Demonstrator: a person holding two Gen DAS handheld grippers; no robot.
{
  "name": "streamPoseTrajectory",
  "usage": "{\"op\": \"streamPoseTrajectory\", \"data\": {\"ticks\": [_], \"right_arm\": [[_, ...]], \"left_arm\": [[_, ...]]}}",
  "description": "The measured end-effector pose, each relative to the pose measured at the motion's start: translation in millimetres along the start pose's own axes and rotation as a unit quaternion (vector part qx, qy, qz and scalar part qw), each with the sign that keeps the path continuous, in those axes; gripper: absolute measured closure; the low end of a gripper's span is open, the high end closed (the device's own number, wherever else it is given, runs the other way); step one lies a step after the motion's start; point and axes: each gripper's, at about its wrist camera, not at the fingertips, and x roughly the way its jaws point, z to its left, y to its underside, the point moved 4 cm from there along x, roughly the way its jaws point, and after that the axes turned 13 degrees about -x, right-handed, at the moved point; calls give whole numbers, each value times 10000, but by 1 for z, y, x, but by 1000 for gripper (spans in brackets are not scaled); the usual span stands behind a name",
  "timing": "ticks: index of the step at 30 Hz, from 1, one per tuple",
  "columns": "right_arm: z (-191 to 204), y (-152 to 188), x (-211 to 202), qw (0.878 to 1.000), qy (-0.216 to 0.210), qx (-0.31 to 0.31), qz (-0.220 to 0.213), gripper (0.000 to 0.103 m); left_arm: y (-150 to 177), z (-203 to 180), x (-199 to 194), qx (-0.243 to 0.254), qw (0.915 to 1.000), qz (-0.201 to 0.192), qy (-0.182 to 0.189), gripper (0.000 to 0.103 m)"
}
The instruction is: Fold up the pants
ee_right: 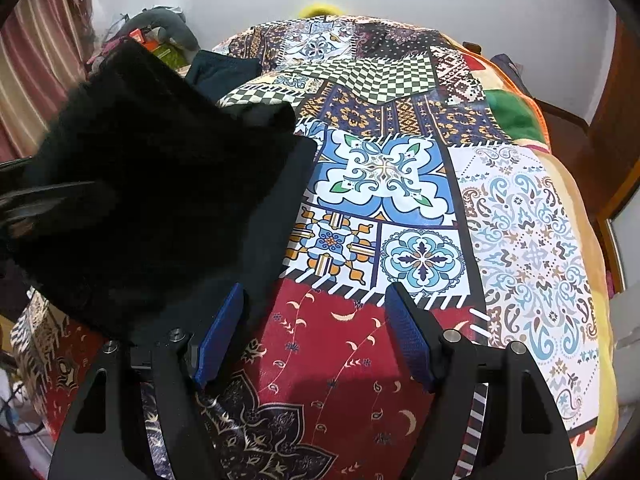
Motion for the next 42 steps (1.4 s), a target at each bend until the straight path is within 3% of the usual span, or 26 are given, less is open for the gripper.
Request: {"op": "streamPoseTrajectory", "data": {"ticks": [3, 6, 9, 16, 21, 26, 30, 36, 42], "right_arm": [[0, 1, -7, 10000, -20, 9, -70, 33], [1, 2, -13, 9999, -53, 33, -114, 33], [1, 3, -21, 9998, -57, 59, -177, 33], [-9, 6, -21, 9994, 34, 299, -197, 30], [-18, 8, -18, 9987, 104, 473, -136, 30], [-24, 9, -22, 9982, 185, 544, -153, 30], [-30, 10, -27, 9977, 264, 597, -204, 30], [-35, 8, -42, 9968, 327, 611, -399, 30], [-34, 5, -55, 9962, 369, 546, -574, 30]], "left_arm": [[-11, 6, -18, 102, 9993, -258, -245, 12], [-29, 25, -32, 161, 9948, -673, -750, 4], [-52, 59, -35, 111, 9883, -864, -1252, 3], [-100, 145, 2, -370, 9847, -651, -1571, 2], [-111, 191, 60, -614, 9806, -20, -1863, 2], [-80, 219, 113, -599, 9723, 1002, -2025, 1], [-61, 225, 98, -902, 9743, 1008, -1803, 1], [-21, 216, 54, -507, 9755, 1102, -1834, 1], [23, 189, 7, -293, 9822, 1092, -1502, 1]]}}
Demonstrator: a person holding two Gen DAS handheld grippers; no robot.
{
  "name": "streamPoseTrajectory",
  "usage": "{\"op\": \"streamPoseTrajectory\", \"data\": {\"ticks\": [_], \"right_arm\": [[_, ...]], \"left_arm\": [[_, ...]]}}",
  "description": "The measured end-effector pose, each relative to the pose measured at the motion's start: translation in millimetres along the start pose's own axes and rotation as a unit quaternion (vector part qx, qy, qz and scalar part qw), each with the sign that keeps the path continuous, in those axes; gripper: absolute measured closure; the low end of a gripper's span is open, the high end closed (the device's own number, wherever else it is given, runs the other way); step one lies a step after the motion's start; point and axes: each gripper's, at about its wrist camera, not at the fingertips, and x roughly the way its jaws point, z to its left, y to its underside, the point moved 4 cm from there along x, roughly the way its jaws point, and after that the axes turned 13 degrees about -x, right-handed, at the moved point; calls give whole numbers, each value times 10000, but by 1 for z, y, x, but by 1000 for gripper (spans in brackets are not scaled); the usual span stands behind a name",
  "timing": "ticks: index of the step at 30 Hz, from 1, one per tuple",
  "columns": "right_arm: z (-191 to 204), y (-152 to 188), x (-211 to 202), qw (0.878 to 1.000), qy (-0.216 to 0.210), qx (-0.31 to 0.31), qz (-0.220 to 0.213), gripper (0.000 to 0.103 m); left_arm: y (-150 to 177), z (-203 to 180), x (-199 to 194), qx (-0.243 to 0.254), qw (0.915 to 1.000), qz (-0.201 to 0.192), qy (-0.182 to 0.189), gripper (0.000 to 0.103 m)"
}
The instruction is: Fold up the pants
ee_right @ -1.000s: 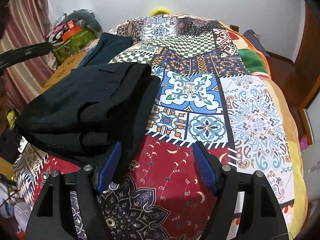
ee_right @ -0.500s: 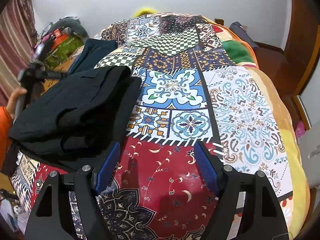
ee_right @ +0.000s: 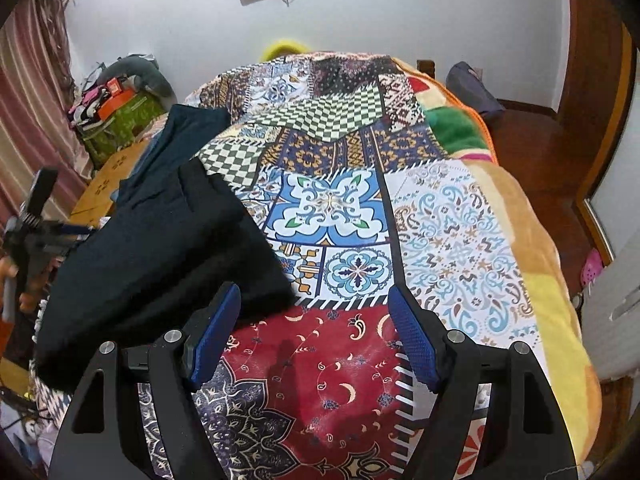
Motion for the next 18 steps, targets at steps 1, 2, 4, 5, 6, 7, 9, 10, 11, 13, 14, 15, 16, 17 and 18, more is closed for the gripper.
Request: {"op": "streamPoseTrajectory", "data": {"ticks": [1, 2, 4, 5, 6, 7, 9, 10, 11, 13, 14, 15, 16, 17, 18], "right_arm": [[1, 0, -2, 10000, 6, -18, -22, 30], [1, -1, -3, 10000, 12, -31, -34, 30], [1, -2, -4, 10000, 25, -43, -56, 30], [2, -3, -5, 10000, 23, -52, -66, 30], [2, -4, -7, 9999, 20, -67, -83, 30], [3, -5, -8, 9999, 20, -86, -109, 30], [4, -7, -10, 9998, 22, -130, -167, 30], [4, -7, -12, 9997, 21, -144, -185, 30], [5, -8, -12, 9997, 20, -160, -196, 30], [6, -10, -12, 9996, 6, -176, -198, 30], [8, -11, -11, 9996, -14, -201, -194, 30], [9, -12, -10, 9996, -36, -227, -189, 30], [10, -14, -9, 9995, -64, -268, -184, 30], [11, -17, -7, 9993, -83, -310, -177, 30], [14, -19, -4, 9991, -110, -369, -170, 30]], "left_arm": [[5, -2, -3, -8, 10000, -11, 34, 1], [14, -5, -10, -41, 9999, -7, 113, 1], [25, -11, -18, -50, 9997, 3, 247, 1], [32, -17, -22, -16, 9994, 0, 346, 1], [36, -23, -24, 32, 9991, -7, 411, 1], [44, -31, -29, 107, 9988, -41, 474, 1], [48, -42, -33, 209, 9987, -149, 444, 2], [49, -46, -35, 249, 9987, -250, 357, 2], [49, -49, -39, 285, 9987, -361, 234, 2], [45, -51, -48, 300, 9979, -567, 109, 2], [42, -51, -55, 255, 9971, -713, 104, 2], [38, -50, -60, 207, 9963, -828, 118, 2], [30, -49, -69, 126, 9948, -997, 169, 2], [24, -49, -74, 82, 9937, -1100, 204, 2], [17, -48, -78, 56, 9926, -1196, 222, 2]]}}
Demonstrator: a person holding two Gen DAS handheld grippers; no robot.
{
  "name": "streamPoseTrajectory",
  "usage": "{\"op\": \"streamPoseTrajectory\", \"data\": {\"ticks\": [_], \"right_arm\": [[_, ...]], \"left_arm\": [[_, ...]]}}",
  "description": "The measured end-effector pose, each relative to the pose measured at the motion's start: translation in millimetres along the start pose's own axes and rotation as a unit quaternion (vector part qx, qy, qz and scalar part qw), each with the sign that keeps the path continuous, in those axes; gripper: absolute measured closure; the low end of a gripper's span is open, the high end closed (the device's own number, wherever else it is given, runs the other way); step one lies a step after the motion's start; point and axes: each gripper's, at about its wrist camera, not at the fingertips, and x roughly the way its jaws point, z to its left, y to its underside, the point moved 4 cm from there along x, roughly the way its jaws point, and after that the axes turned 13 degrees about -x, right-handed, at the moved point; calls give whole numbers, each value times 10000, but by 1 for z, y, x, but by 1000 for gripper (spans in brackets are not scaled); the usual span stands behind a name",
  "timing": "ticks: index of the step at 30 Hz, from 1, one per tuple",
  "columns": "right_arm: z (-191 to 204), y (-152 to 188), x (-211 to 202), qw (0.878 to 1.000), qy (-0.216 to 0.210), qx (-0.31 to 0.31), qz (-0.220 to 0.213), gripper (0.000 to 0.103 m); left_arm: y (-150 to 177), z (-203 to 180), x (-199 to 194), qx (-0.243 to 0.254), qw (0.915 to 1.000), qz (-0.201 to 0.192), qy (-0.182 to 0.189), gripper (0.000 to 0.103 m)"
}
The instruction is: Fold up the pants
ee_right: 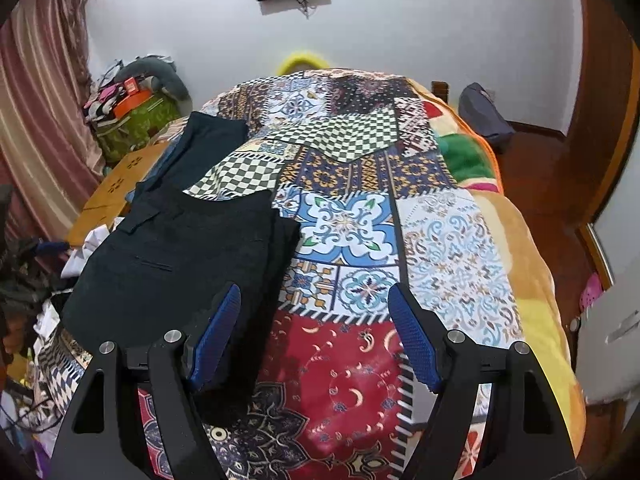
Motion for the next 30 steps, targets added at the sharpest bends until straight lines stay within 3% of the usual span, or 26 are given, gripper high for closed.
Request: {"op": "streamPoseTrajectory", "data": {"ticks": [5, 8, 10, 12, 18, 19, 21, 25, 27, 30], "right_arm": [[10, -15, 20, 9995, -208, -207, 77, 30], [17, -27, 41, 9984, -376, -384, 157, 30], [20, -33, 51, 9976, -483, -453, 213, 30], [23, -40, 69, 9957, -672, -502, 400, 30], [19, -49, 118, 9869, -1224, -344, 998, 61], [20, -48, 123, 9848, -1337, -308, 1062, 69], [24, -44, 130, 9825, -1397, -423, 1160, 72], [29, -36, 129, 9846, -1211, -689, 1054, 77], [29, -33, 130, 9862, -1110, -692, 1015, 78], [30, -35, 130, 9872, -966, -773, 1007, 79]], "left_arm": [[-43, -13, 13, 119, 9997, -198, 34, 2], [-61, -22, 38, 196, 9997, -2, 112, 3], [-64, -30, 56, 273, 9992, 233, 177, 11], [-69, -37, 77, 355, 9980, 512, 135, 29], [-67, -42, 120, 158, 9906, 1185, 667, 53], [-67, -41, 122, 129, 9920, 1106, 589, 54], [-65, -42, 125, 129, 9939, 973, 503, 59], [-64, -39, 132, 177, 9963, 792, 297, 60], [-65, -36, 138, 185, 9973, 710, 20, 61], [-70, -33, 139, 125, 9971, 754, -31, 64]]}}
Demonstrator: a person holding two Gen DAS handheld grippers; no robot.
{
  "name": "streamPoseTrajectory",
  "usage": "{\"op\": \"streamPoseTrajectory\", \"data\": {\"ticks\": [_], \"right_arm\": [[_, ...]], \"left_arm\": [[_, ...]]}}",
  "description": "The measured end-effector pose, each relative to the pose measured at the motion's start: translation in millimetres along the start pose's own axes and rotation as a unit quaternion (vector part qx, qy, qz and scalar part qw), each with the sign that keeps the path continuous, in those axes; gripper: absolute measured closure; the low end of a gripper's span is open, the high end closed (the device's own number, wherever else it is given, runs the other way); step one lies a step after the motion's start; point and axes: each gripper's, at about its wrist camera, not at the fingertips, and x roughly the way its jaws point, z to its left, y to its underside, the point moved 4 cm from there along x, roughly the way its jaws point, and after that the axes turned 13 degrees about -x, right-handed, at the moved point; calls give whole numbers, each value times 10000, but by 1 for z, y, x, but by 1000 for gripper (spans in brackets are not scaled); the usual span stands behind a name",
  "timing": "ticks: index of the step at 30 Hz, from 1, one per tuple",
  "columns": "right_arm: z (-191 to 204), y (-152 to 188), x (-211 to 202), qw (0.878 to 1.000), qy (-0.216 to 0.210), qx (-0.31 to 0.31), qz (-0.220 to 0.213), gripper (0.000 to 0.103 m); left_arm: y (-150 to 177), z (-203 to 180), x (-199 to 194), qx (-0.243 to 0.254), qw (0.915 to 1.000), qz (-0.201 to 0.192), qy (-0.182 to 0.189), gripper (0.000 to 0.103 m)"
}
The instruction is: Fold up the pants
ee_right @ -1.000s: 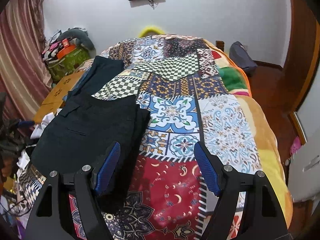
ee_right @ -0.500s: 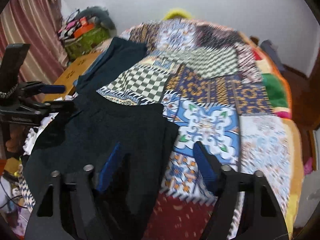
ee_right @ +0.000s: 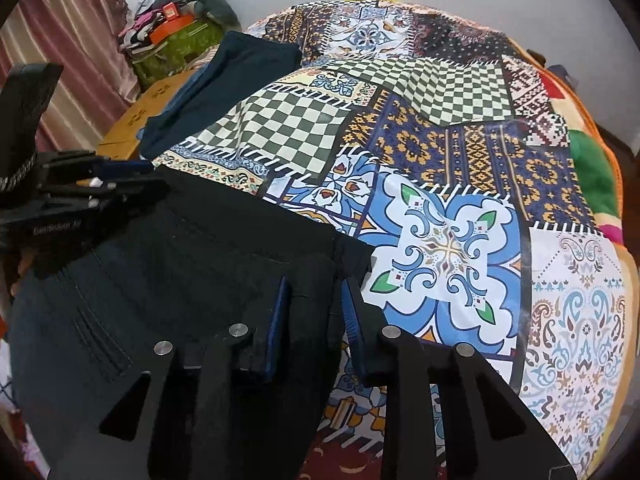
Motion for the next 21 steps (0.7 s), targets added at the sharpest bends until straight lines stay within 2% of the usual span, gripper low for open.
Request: {"op": "streamPoseTrajectory", "data": {"ticks": [4, 8, 12, 14, 18, 21], "right_arm": [[-2, -8, -15, 9997, 229, -112, -21, 78], [6, -12, -47, 9958, 776, -443, -223, 76], [20, -14, -75, 9964, 500, -386, -574, 62], [32, -13, -80, 9968, 292, -374, -643, 59], [56, -5, -77, 9972, 19, -438, -605, 54], [69, 8, -66, 9979, -33, -503, -417, 52]], "left_arm": [[0, -2, -26, 121, 9995, -281, -66, 64], [6, -4, -69, 214, 9972, -718, -69, 64], [16, -11, -98, 234, 9959, -867, 104, 59], [23, -17, -105, 264, 9958, -868, 160, 57], [40, -26, -104, 333, 9965, -740, 181, 56], [56, -26, -91, 302, 9981, -525, 109, 50]]}}
